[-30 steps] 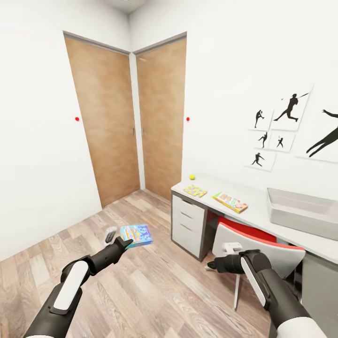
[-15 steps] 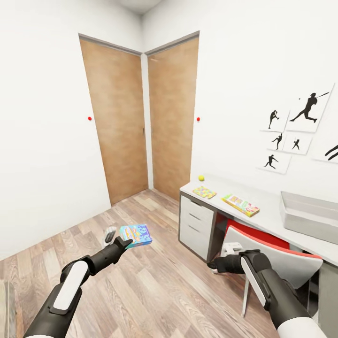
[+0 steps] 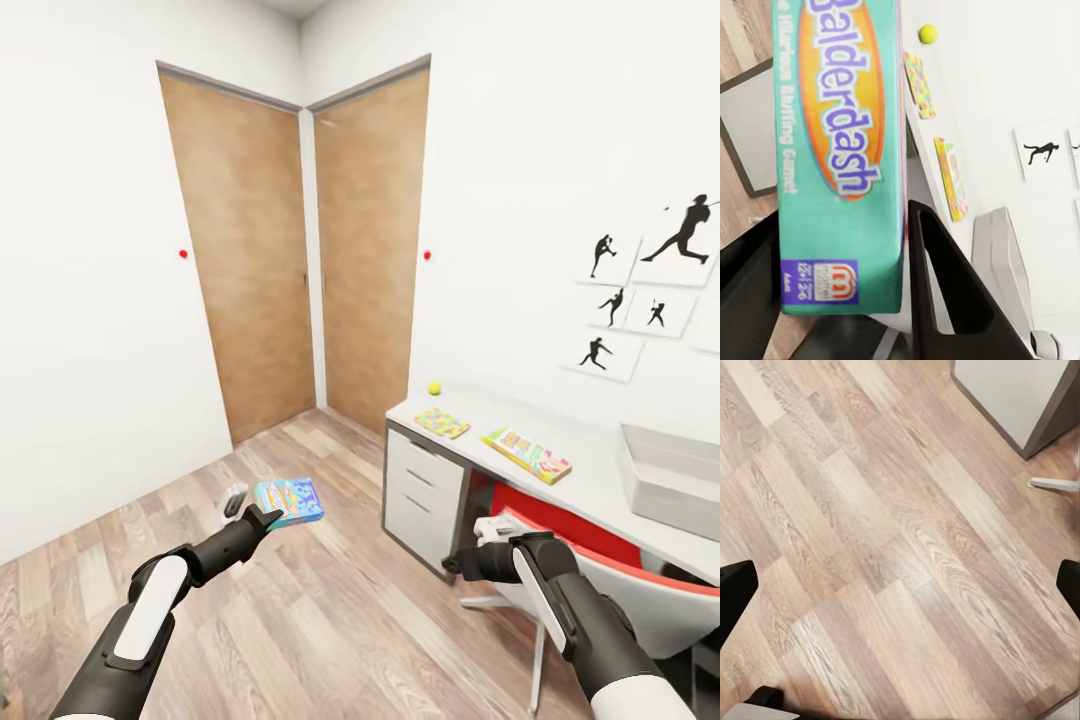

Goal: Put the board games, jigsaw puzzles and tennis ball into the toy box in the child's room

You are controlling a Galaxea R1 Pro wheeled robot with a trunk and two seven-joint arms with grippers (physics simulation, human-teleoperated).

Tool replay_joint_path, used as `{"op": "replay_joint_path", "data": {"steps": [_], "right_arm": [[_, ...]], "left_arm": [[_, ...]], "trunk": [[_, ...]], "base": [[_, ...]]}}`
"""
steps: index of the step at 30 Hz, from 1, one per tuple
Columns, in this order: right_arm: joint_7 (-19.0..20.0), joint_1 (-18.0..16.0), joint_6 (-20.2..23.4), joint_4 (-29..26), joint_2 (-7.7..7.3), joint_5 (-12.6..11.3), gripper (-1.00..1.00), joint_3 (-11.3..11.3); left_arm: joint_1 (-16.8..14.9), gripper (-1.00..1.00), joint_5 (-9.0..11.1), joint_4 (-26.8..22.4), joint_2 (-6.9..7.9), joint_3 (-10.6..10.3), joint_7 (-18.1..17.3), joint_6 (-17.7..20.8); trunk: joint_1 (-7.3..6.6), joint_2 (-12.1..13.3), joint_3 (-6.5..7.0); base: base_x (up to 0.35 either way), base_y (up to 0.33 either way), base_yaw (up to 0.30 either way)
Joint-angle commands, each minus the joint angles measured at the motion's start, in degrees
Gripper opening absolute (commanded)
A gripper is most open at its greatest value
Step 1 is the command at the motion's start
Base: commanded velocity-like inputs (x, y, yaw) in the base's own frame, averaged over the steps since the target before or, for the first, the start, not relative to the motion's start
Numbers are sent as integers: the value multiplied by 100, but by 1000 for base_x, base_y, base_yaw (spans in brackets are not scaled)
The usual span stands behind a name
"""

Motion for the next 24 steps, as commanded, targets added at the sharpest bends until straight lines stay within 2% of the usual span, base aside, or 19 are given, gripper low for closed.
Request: {"op": "replay_joint_path", "data": {"steps": [1, 16, 22, 24], "right_arm": [[-24, -5, 26, -5, -6, -44, 100, 11], [-18, 9, 26, -39, -12, -47, 100, 9], [-16, 310, 45, -596, -69, -52, 100, -32], [-18, 456, 195, -896, -85, -54, 100, -46]], "left_arm": [[-6, -100, 6, -1, -1, 10, -21, 34], [-6, -100, 6, -1, 0, 6, -21, 34], [-5, -100, 6, -7, 0, 3, -21, 34], [-3, -100, 6, -31, 1, 3, -25, 34]], "trunk": [[6, -10, -11], [6, -10, -11], [6, -10, -11], [6, -10, -11]], "base": [[328, 0, 1], [334, 0, 0], [335, 0, 0], [239, 0, 0]]}}
